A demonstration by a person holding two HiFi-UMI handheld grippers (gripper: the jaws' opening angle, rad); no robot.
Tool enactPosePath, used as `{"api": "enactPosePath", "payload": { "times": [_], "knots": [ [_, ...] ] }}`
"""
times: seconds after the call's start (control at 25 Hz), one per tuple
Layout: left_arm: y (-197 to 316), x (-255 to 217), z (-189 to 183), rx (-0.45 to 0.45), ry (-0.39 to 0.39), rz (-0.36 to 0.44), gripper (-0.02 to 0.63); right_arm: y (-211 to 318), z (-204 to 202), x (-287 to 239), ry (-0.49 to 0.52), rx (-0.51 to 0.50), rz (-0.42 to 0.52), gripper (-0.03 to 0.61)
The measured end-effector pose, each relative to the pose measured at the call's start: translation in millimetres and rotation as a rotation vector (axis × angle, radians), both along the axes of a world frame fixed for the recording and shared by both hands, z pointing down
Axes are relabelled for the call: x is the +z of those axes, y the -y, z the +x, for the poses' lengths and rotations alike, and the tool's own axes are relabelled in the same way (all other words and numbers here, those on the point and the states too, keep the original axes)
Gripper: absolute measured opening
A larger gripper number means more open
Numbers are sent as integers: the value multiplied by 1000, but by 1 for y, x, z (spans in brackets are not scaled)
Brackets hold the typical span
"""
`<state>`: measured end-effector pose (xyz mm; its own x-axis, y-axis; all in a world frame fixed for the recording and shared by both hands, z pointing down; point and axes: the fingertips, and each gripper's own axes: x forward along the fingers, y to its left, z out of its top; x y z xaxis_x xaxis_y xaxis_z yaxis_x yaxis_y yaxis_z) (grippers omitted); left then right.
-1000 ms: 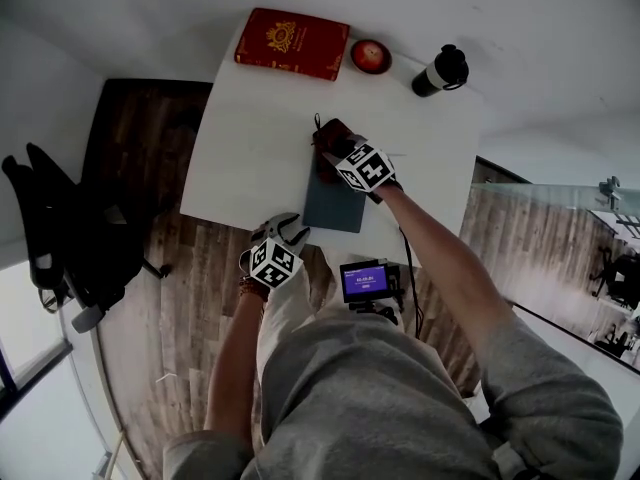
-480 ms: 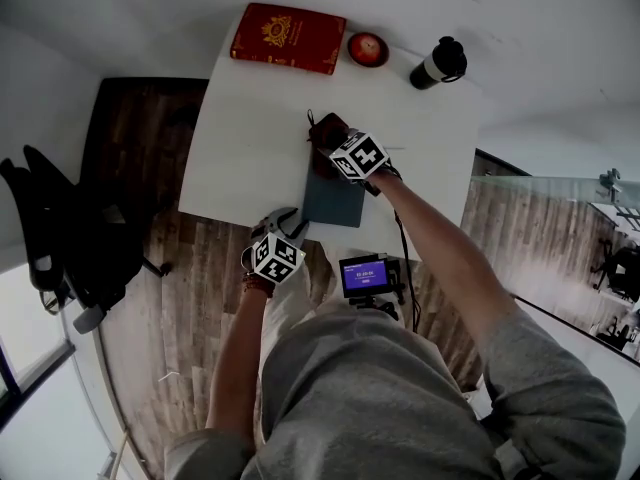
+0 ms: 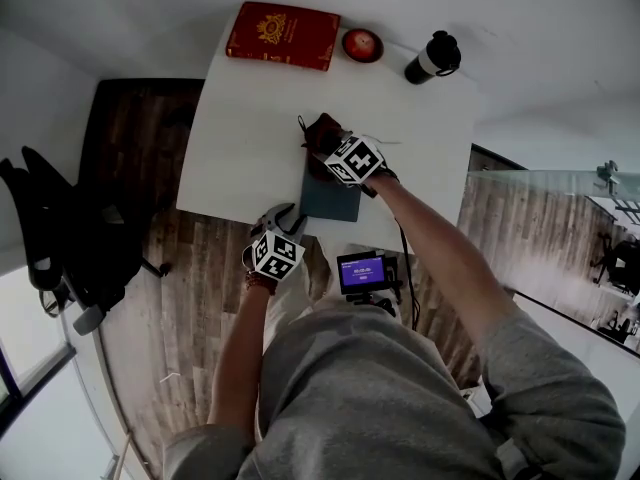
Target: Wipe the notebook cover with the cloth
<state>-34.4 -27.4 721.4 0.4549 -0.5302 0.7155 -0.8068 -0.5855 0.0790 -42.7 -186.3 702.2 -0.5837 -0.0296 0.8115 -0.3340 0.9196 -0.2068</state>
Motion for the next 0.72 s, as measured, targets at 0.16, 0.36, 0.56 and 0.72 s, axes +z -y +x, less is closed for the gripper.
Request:
{"api": "enactPosePath", "payload": {
  "times": [0.16, 0.36, 0.56, 0.72],
  "knots": [
    [1, 1, -1, 0, 6, 3, 149, -8, 0, 0, 4, -6, -4, 81],
    [-3, 1, 4, -1, 2, 3, 149, -24, 5, 0, 3, -15, -3, 81],
    [-1, 1, 1, 0, 5, 5, 149, -36, 3, 0, 3, -26, -6, 81],
    [0, 1, 1, 1, 9, 9, 149, -48, 3, 0, 8, -38, -13, 81]
  ]
}}
